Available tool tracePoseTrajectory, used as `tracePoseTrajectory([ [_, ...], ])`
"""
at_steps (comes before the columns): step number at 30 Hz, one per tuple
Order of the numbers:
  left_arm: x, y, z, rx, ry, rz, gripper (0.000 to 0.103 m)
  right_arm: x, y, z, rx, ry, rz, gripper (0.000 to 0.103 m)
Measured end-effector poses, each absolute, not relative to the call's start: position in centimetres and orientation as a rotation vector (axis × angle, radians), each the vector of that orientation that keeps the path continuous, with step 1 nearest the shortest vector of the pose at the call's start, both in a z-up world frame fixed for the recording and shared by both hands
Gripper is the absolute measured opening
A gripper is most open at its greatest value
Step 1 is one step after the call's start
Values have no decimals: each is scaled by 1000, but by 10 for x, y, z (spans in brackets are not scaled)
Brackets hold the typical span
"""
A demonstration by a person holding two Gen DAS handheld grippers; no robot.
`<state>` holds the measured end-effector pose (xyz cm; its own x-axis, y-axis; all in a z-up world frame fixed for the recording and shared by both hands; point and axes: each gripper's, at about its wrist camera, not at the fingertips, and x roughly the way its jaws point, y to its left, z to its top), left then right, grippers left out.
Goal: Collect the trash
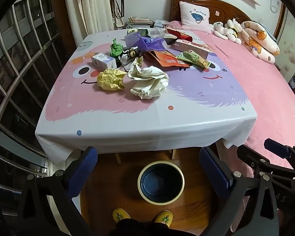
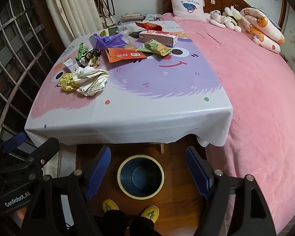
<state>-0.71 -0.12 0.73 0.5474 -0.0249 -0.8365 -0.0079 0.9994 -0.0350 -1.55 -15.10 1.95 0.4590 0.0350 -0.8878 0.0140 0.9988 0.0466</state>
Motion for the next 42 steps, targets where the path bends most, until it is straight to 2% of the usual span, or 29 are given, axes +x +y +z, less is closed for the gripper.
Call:
tracePoseTrajectory([
  [42,-7,5,16,-34,953,21,102,-11,-145,28,47,1074,49,79],
])
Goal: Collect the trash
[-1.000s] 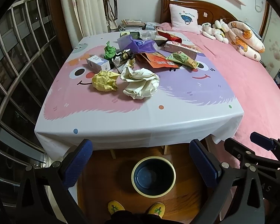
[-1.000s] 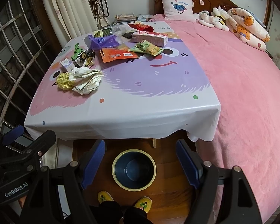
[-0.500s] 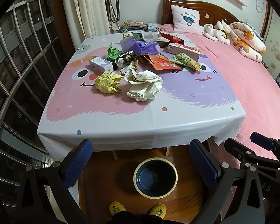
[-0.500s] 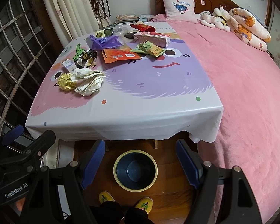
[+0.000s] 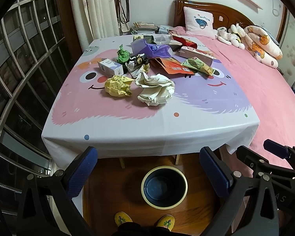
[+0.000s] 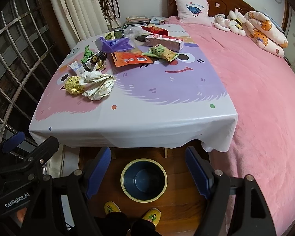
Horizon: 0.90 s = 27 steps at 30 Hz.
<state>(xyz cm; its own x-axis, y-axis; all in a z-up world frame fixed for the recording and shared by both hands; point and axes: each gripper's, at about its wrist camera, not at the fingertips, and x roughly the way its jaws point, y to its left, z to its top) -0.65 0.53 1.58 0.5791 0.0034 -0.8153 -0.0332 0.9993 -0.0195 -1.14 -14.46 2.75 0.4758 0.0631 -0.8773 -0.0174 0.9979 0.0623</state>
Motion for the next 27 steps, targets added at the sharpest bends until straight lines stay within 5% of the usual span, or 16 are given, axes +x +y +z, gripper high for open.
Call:
tracePoseTrajectory([
  [27,-7,15,32,-23,926,47,102,-1,-135,30,75,1066,107,79],
])
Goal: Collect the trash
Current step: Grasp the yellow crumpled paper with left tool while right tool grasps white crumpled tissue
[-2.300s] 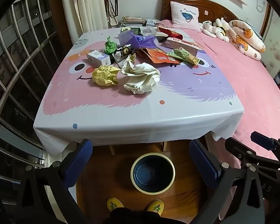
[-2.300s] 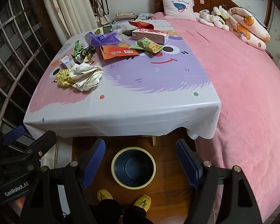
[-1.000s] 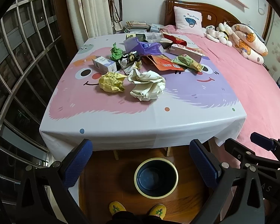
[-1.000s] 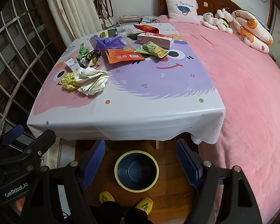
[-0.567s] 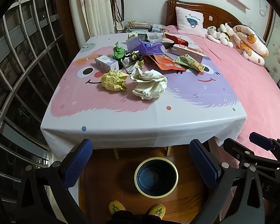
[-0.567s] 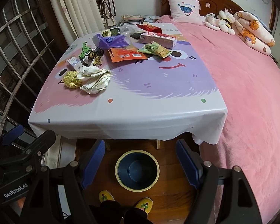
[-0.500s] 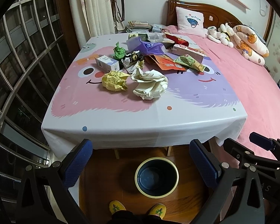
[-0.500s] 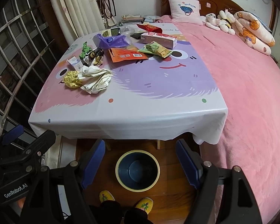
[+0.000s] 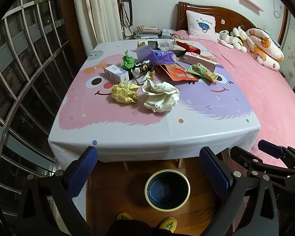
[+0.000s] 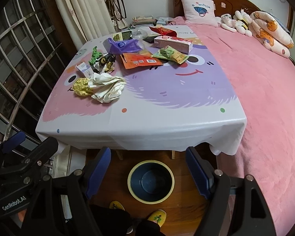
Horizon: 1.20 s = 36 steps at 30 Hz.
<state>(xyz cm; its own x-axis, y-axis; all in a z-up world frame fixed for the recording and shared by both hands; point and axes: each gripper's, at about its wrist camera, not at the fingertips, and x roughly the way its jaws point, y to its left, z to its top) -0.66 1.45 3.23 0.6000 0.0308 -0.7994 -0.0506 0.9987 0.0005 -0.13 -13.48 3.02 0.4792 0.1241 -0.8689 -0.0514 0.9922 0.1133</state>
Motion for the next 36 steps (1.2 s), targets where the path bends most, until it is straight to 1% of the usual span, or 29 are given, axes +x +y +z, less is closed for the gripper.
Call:
tracePoseTrajectory([
  [9,17,32,41,39,886,52,102,28,-112,29,73,1071,113,79],
  [17,78,85,36,31,948,36,102,77,-87,22,151,1111,86,79],
  [27,167,143,13,4,1045,-79,102,154,-63,-10,445,1203,4,79],
  [31,194,148,-1,43,1085,-142,102,175,-58,-32,495,1252,-75,79],
  [36,218,146,-21,80,1139,-235,102,177,-57,-58,569,1294,-137,79],
])
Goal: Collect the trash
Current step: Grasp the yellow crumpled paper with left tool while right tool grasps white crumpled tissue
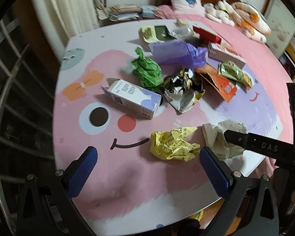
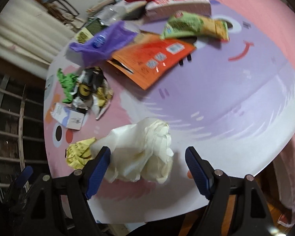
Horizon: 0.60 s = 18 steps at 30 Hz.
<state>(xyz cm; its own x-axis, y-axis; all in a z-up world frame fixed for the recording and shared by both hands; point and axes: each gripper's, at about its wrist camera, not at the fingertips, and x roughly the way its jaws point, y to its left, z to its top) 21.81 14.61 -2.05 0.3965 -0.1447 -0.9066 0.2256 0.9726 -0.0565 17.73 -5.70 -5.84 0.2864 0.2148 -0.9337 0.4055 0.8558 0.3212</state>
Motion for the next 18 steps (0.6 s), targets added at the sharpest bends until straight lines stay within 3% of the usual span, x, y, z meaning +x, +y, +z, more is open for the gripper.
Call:
tracePoseTrajectory([
  [8,245,142,-55,92,1237,-323,102,172,-51,-66,610,1271,-163,79],
  [9,248,141,-59,90,1251,-333,102,172,-50,-66,602,1265,-160,74],
  [12,255,136,-68,95,1283,-368,100,173,-50,-68,624,1256,-111,43],
  [18,263,122,-82,108,1340,-451,88,171,-50,-60,613,1242,-104,27],
])
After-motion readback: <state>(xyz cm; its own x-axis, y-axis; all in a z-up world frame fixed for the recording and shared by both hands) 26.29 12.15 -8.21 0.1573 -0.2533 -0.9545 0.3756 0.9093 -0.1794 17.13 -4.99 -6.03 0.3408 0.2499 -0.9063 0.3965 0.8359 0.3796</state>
